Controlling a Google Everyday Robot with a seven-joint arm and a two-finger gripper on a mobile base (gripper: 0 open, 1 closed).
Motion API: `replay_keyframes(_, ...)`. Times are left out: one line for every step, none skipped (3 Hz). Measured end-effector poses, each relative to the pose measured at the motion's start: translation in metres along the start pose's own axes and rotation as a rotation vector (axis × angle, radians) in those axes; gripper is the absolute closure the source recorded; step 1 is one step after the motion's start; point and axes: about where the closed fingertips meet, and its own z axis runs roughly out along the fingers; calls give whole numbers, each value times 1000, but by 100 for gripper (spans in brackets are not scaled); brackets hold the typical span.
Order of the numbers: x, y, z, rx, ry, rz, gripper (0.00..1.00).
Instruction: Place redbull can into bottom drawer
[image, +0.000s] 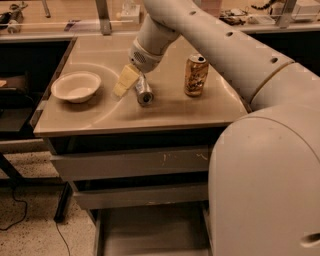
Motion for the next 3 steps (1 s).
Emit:
replay_keyframes(15,-5,18,7,16,35,0)
replay_keyframes(20,-4,30,4,19,46,0)
replay_keyframes(21,-4,32,4,20,47,15)
